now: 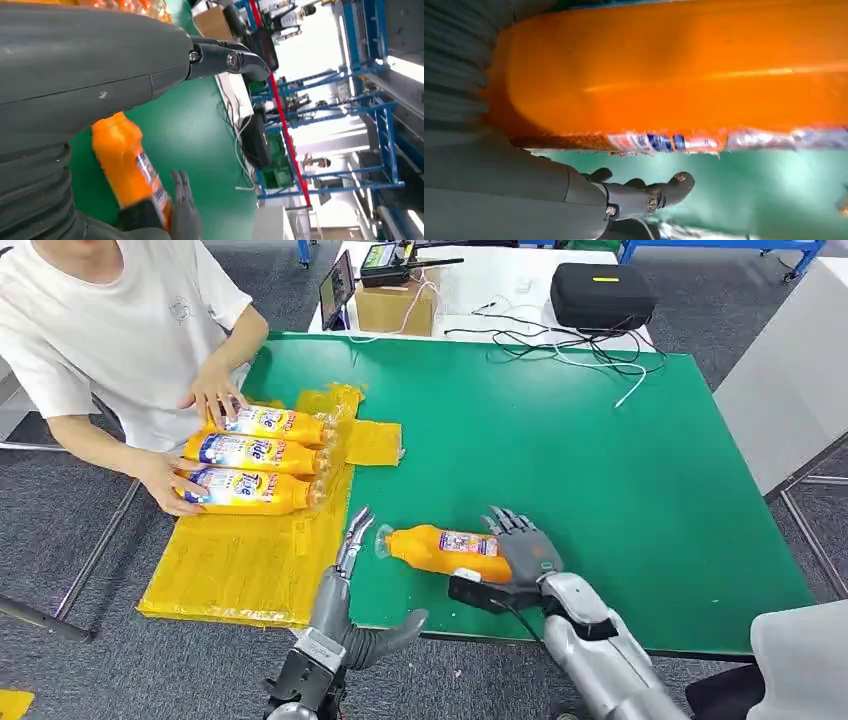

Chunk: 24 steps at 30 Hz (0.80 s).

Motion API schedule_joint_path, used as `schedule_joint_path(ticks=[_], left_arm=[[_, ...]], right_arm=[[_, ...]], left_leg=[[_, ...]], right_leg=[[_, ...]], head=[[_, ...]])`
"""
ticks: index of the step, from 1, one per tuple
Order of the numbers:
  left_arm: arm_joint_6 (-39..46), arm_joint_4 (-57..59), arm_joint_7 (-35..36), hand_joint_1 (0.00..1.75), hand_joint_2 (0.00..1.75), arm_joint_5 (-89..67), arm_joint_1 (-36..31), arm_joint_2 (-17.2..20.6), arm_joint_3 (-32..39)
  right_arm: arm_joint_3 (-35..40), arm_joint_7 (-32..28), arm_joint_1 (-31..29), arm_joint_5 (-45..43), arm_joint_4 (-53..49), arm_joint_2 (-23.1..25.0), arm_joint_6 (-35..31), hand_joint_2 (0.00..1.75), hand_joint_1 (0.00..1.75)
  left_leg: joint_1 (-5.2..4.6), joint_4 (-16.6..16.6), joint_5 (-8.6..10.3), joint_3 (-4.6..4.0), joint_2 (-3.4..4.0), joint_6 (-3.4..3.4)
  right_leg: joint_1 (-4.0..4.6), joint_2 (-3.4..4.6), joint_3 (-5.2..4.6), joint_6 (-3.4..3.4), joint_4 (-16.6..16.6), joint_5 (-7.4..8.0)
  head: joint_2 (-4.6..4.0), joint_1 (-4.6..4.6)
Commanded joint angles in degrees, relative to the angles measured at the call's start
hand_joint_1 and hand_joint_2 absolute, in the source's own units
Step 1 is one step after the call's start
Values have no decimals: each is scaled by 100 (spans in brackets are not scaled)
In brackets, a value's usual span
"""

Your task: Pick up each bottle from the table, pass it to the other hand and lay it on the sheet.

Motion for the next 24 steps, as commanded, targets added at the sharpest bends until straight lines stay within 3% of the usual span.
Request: schedule_joint_path(ticks=[1, 7, 10, 11, 12, 13, 15, 17, 22, 24], left_arm=[[-302, 261, 190, 0, 175, 205, -125, -100, 209], [-580, 244, 424, 0, 175, 728, -61, -163, 440], [-760, 255, 301, 0, 175, 1237, -89, -241, 663], [-595, 426, 300, 0, 0, 1380, -182, -340, 794], [-569, 616, 136, 0, 0, 1533, -330, -357, 792], [-564, 669, 117, 0, 175, 1562, -382, -353, 785], [-468, 593, 52, 0, 175, 1682, -340, -351, 865], [-467, 530, 53, 0, 175, 1679, -306, -322, 863], [-460, 445, 57, 0, 175, 1682, -255, -307, 841], [-273, 323, 10, 0, 175, 1745, -155, -360, 940]], right_arm=[[907, 283, -850, -79, 1580, 16, 459, 175, 175], [912, 115, -768, -461, 1579, -111, 575, 175, 175], [800, -311, -765, -919, 1532, -62, 829, 175, 175], [469, -1102, -607, -1850, 1391, -100, 1439, 175, 175], [357, -1341, -444, -2385, 1263, -186, 1623, 175, 175], [406, -1348, -394, -2432, 1225, -237, 1605, 175, 175], [358, -1505, -199, -2501, 946, -154, 943, 175, 175], [384, -1457, -188, -2498, 913, -101, 901, 175, 175], [423, -1398, -205, -2507, 867, -117, 887, 175, 175], [15, -1607, 91, -2856, 535, 86, 325, 175, 175]], left_leg=[[6, -3, 4, 14, 2, -8], [8, -7, 9, 31, -13, -5], [5, -4, 6, 42, -8, -1], [7, -4, 9, 34, -14, -5], [11, -2, 11, 28, -16, -8], [6, -7, 10, 46, -30, -2], [12, -13, 18, 40, -47, -6], [9, -7, 2, 61, -10, -3], [9, -5, 4, 54, -15, -4], [8, -6, 3, 54, -12, -3]], right_leg=[[7, -1, 15, -10, -6, 5], [8, -14, 43, -10, -13, 6], [5, -8, 51, -5, -8, 4], [8, -16, 47, -10, -10, 6], [12, -18, 44, -12, -11, 8], [7, -28, 63, -4, -15, 3], [12, -48, 62, -10, -27, 7], [10, -9, 69, -5, -17, 5], [11, -13, 60, -6, -14, 5], [10, -10, 58, -5, -12, 5]], head=[[-2, 2], [0, 2], [-2, 2], [-2, 0], [-2, 2], [0, 0], [0, 2], [-2, 2], [0, 2], [0, 2]])
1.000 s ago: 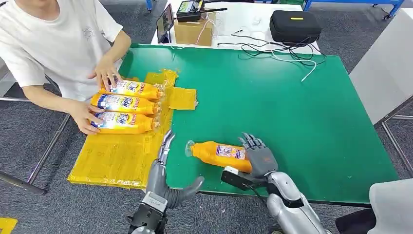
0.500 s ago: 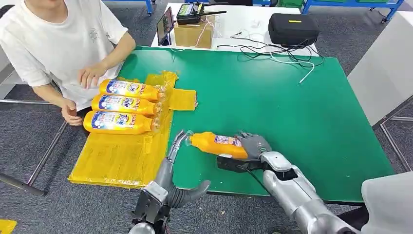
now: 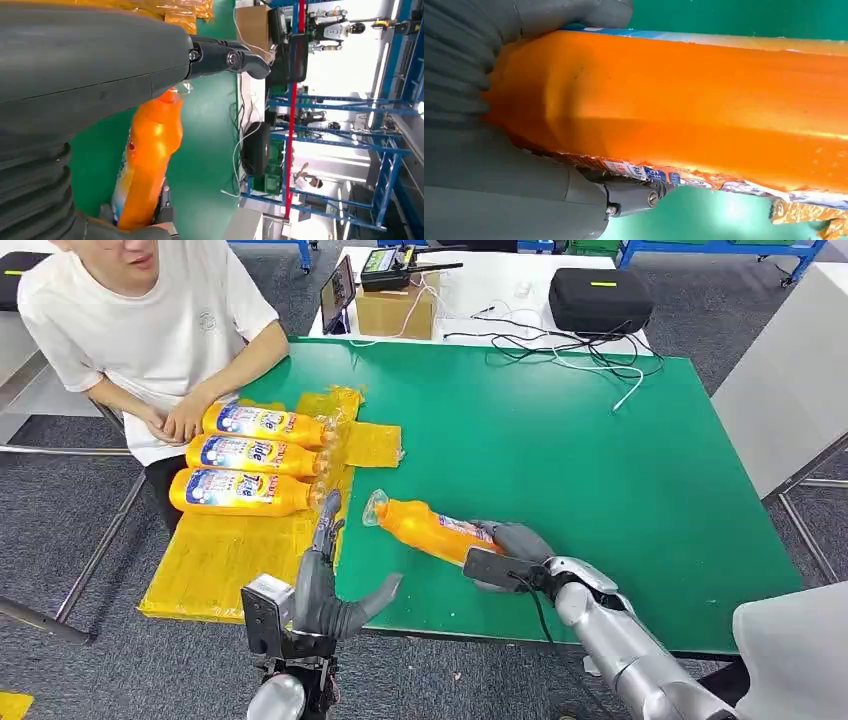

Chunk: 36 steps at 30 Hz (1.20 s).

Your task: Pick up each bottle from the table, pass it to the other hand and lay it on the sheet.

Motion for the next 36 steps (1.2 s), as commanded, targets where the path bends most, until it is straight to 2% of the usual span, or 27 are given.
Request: schedule_joint_path(ticks=[1, 4, 6, 8, 11, 12, 14, 17, 20, 22, 23, 24, 28, 32, 36], left_arm=[[336, 69, -160, 0, 175, 71, 39, -71, 291], [518, -67, -375, 0, 175, 373, 141, -75, 315], [797, -119, -785, 0, 175, 652, 121, 106, 306], [835, -244, -872, 0, 175, 990, 176, 155, 327], [468, -211, -392, 0, 175, 1743, 288, 259, 414], [103, -112, -221, 0, 175, 1961, 348, 374, 347], [-220, -26, -291, 0, 175, 1957, 462, 476, 222], [-736, 14, -329, 0, 175, 2022, 567, 577, 6], [-1743, 114, -289, 0, 175, 2168, 524, 744, -335], [-1995, 181, -361, 0, 175, 2129, 490, 733, -405], [-1994, 184, -361, 0, 175, 2128, 484, 721, -406], [-1963, 234, -395, 0, 175, 1986, 402, 679, -420], [-1817, 343, -471, 0, 175, 1791, 217, 540, -348], [-1812, 267, -467, 0, 175, 1782, 172, 473, -247], [-1802, 250, -459, 0, 175, 1774, 167, 474, -237]], right_arm=[[-662, -373, 856, -651, -596, 359, -842, 175, 175], [-1259, -862, 1634, -1278, -1824, 642, -1260, 175, 175], [-1572, -1178, 1909, -1340, -2469, 839, -2118, 175, 175], [-1820, -1317, 2001, -1738, -2805, 1034, -2346, 175, 175], [-1925, -1432, 2038, -1951, -3086, 1164, -2652, 175, 175], [-1950, -1478, 2091, -2043, -3193, 1178, -2746, 175, 175], [-1984, -1582, 2137, -2169, -3326, 1199, -2815, 175, 175], [-1833, -1577, 2125, -2171, -3363, 1160, -2720, 175, 175], [-1139, -1627, 2061, -1757, -3260, 1003, -2227, 175, 175], [-815, -1716, 2063, -1354, -3140, 1029, -2273, 175, 175], [-786, -1726, 2081, -1321, -3131, 1059, -2305, 175, 175], [-606, -2031, 2094, -943, -3047, 1143, -2731, 175, 175], [18, -1896, 2040, -603, -2676, 1127, -2610, 175, 175], [376, -2114, 1983, -576, -2148, 1218, -2637, 175, 175], [385, -2144, 1998, -576, -2110, 1233, -2674, 175, 175]], left_leg=[[10, -6, 5, -4, -10, -10], [11, -5, -2, 1, -3, -10], [8, -2, -3, -17, 0, -11], [5, 3, -5, -40, -2, -14], [8, 9, -9, -65, -8, -15], [3, 0, -1, -66, -12, -9], [3, -3, -1, -62, -16, -9], [-2, -6, 0, -74, -8, -7], [-1, -5, 0, -76, -11, -8], [0, -7, -1, -76, -6, -8], [3, -4, -4, -72, -2, -12], [1, -7, -2, -73, -2, -10], [4, -6, -1, -74, -10, -12], [8, -8, -2, -68, -3, -10], [4, -7, 2, -82, -12, -6]], right_leg=[[10, -13, 3, -13, -12, 4], [10, -6, 8, -11, -7, -2], [8, -2, -8, -12, 0, -3], [4, -3, -29, -15, 11, -9], [8, -4, -48, -15, 14, -10], [2, -7, -50, -8, 8, -5], [1, -12, -48, -10, 4, -8], [-4, -6, -61, -8, 2, -5], [-3, -12, -62, -10, 1, -7], [-1, -6, -62, -10, -1, -5], [2, -3, -59, -14, 0, -7], [0, -5, -61, -12, 0, -6], [3, -14, -62, -14, 0, -7], [7, -7, -56, -12, -6, -4], [2, -15, -67, -7, -2, -4]], head=[[2, 0], [0, 4], [0, 4], [0, 0], [0, -2], [0, -2], [2, 4], [2, 0], [0, 2], [0, 2], [0, 2], [2, 2], [0, 2], [2, 2], [0, 2]])
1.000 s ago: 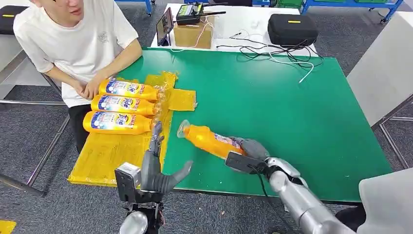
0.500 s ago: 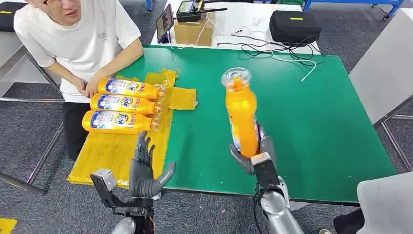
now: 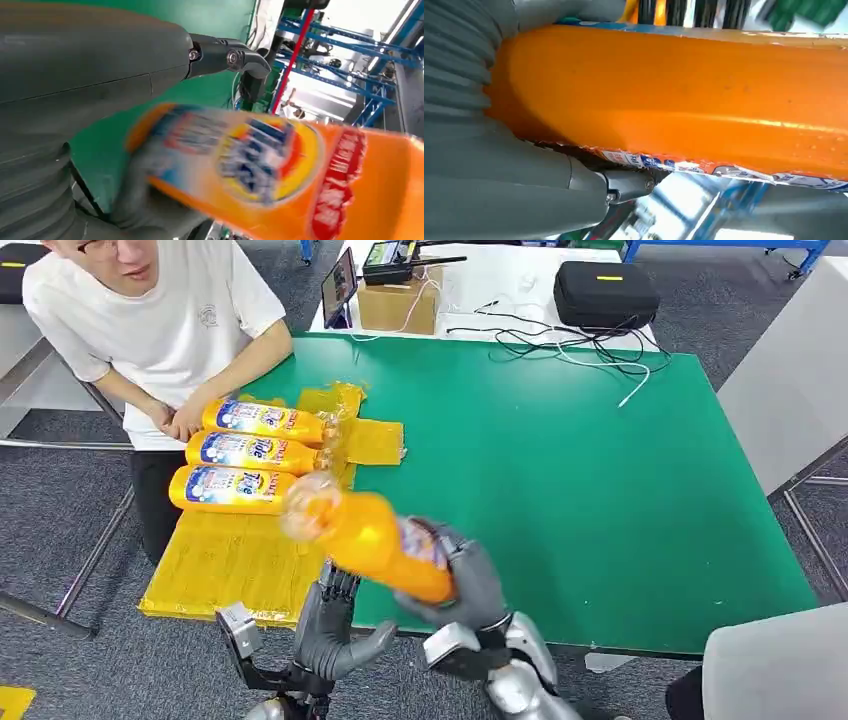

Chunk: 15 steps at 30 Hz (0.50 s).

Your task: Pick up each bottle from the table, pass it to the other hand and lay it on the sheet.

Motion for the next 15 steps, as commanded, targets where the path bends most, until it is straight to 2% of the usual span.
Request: schedule_joint_path(ticks=[1, 9, 11, 14, 15], left_arm=[[47, 290, 2, 0, 175, -38, -230, 43, -17], [182, -266, 90, 0, 175, 345, -80, -63, 249], [-192, -472, 740, 0, 175, 1415, 60, -137, 481], [-445, -708, 687, 0, 175, 1561, 170, -70, 480], [-614, -771, 690, 9, 175, 1674, 204, -65, 490]], right_arm=[[668, -101, -209, 3, 838, 35, -60, 175, 175], [1136, -219, -123, -165, 1329, 168, 163, 175, 175], [1083, -202, -121, -372, 1504, 211, 163, 175, 175], [1089, -150, -183, -461, 1690, 202, 387, 175, 175], [1124, -44, -232, -495, 1807, 190, 652, 175, 175]], left_leg=[[8, -4, -6, 19, 3, -9], [6, -2, -6, 12, 5, -8], [4, -3, -5, 12, 7, -9], [10, 0, -10, 18, 9, -13], [14, 1, -14, 24, 11, -16]], right_leg=[[9, 0, 21, -12, -9, -3], [7, 3, 14, -10, -6, -3], [5, 5, 12, -11, -5, -3], [12, 5, 17, -16, -6, -6], [16, 6, 22, -19, -6, -8]], head=[[0, 0], [0, 0], [2, -2], [0, 0], [2, 2]])
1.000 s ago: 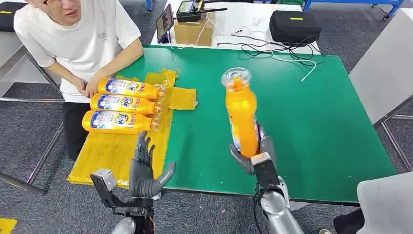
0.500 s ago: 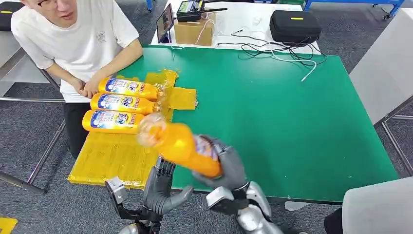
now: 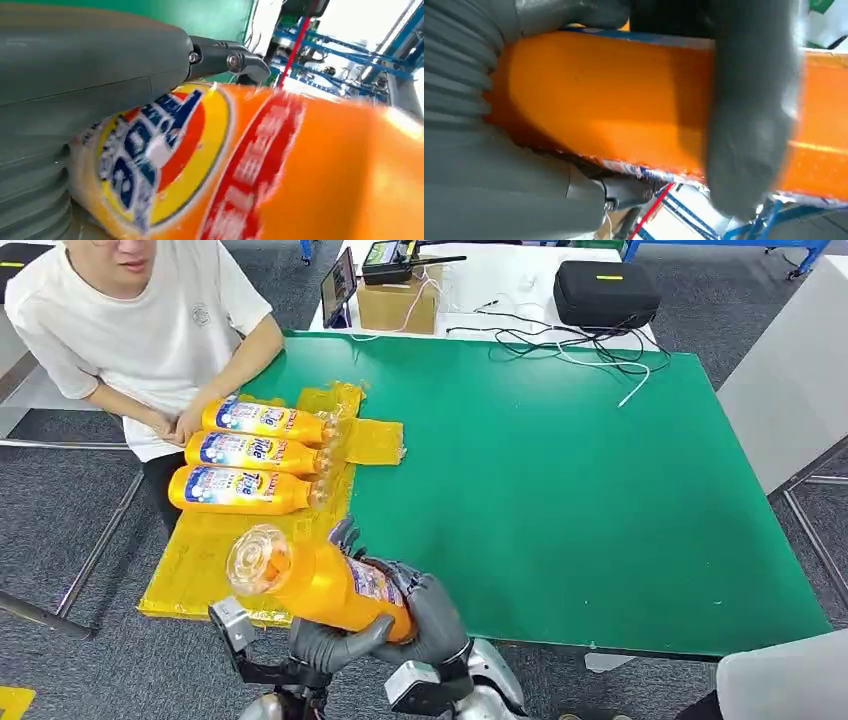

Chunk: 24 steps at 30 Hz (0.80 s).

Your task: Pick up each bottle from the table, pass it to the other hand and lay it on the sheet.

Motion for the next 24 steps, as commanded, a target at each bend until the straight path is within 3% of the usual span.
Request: schedule_joint_path(ticks=[1, 2, 3, 9, 12, 14, 15, 16, 17, 18, 20, 21, 24], left_arm=[[-825, -545, 536, 54, 175, 1282, 182, -53, 468], [-848, -528, 661, 147, 175, 1423, 196, -78, 526], [-844, -500, 709, 175, 175, 1470, 198, -100, 564], [-1022, -406, 616, 175, 175, 1494, 296, -115, 524], [-1038, -417, 631, 175, 175, 1482, 337, -78, 458], [-966, -357, 584, 175, 175, 1368, 299, -72, 428], [-971, -343, 584, 175, 175, 1374, 282, -71, 425], [-951, -329, 583, 175, 175, 1385, 264, -84, 436], [-855, -349, 540, 175, 175, 1337, 265, -103, 462], [-806, -362, 529, 175, 175, 1330, 266, -117, 478], [-563, -398, 550, 175, 175, 1249, 267, -143, 519], [-398, -396, 565, 175, 175, 1194, 260, -163, 538], [-393, -392, 566, 175, 175, 1193, 241, -157, 542]], right_arm=[[525, 541, -372, -151, 1316, -66, 1056, 175, 175], [524, 475, -371, -201, 1365, -86, 1234, 175, 175], [405, 456, -321, -445, 1436, -30, 1529, 175, 175], [401, 541, -219, -311, 1307, -16, 1459, 175, 175], [386, 594, -192, -314, 1234, -19, 1493, 175, 155], [403, 602, -196, -291, 1240, -56, 1531, 175, 166], [392, 587, -196, -272, 1244, -55, 1501, 175, 161], [385, 587, -196, -273, 1249, -56, 1498, 175, 145], [329, 576, -169, -303, 1234, -21, 1452, 175, 28], [289, 559, -138, -321, 1204, 11, 1386, 175, 0], [266, 554, -75, -318, 1111, 63, 1289, 175, 0], [260, 536, -31, -276, 1051, 86, 1222, 0, 0], [278, 540, -4, -263, 1036, 106, 1192, 0, 0]], left_leg=[[15, 0, -13, 30, 9, -15], [15, 2, -13, 27, 10, -15], [18, 8, -16, 26, 20, -15], [12, -2, -2, 15, -13, -8], [12, 1, -9, 20, -4, -9], [7, -2, -7, 21, -7, -10], [7, -1, -2, 10, -7, -7], [9, -2, -4, 18, -13, -10], [7, -3, -1, 11, -8, -7], [10, 0, -4, 16, -13, -10], [11, 1, -3, 13, -11, -10], [6, 1, -2, 7, -5, -7], [10, 3, -7, 13, -8, -10]], right_leg=[[16, 4, 31, -20, -5, -9], [17, 3, 27, -19, -4, -8], [20, 9, 25, -20, -2, -9], [12, -23, 17, -12, -11, -9], [13, -9, 19, -14, -9, -11], [7, -15, 20, -13, -6, -13], [7, -14, 9, -9, -8, -6], [10, -20, 19, -13, -10, -10], [7, -14, 9, -10, -9, -5], [10, -20, 17, -13, -8, -9], [11, -19, 12, -12, -7, -8], [6, -12, 2, -9, -4, -6], [11, -14, 14, -14, -5, -10]], head=[[0, -2], [0, -2], [0, -2], [0, 2], [2, 0], [0, -2], [2, 0], [0, -2], [2, -2], [2, -2], [0, -2], [2, -2], [0, -2]])
